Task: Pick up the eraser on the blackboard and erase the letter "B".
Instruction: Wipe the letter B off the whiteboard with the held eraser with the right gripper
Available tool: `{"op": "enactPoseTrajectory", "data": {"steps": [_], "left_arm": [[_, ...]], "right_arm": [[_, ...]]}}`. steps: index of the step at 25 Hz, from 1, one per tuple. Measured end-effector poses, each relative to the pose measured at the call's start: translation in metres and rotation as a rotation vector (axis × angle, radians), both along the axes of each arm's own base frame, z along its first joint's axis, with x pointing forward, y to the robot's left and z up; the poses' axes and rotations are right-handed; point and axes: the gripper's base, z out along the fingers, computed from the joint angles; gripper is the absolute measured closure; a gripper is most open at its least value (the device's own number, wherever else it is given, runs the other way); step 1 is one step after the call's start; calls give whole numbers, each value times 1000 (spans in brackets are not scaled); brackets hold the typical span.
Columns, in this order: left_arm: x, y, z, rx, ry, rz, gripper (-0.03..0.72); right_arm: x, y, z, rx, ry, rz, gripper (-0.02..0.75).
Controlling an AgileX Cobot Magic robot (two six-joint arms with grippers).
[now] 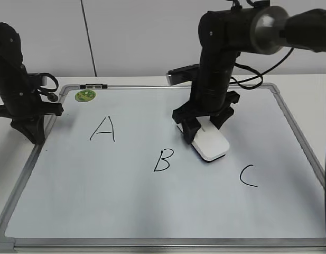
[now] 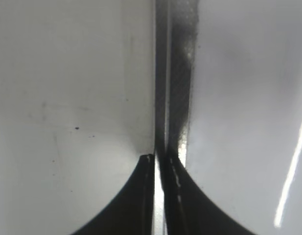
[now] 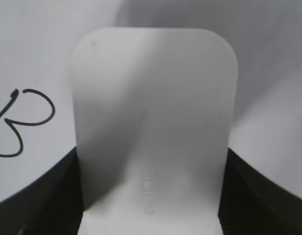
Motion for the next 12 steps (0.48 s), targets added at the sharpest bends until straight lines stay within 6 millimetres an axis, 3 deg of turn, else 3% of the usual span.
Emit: {"op": "enactPoseTrajectory", "data": {"steps": [5,12], "left_arm": [[0,0,0,0,0,0,669],[0,0,0,2,0,-1,669]], "right_arm": [[1,15,-17,-22,11,20,216],[-2,26,-20,-54,8,54,216]]}}
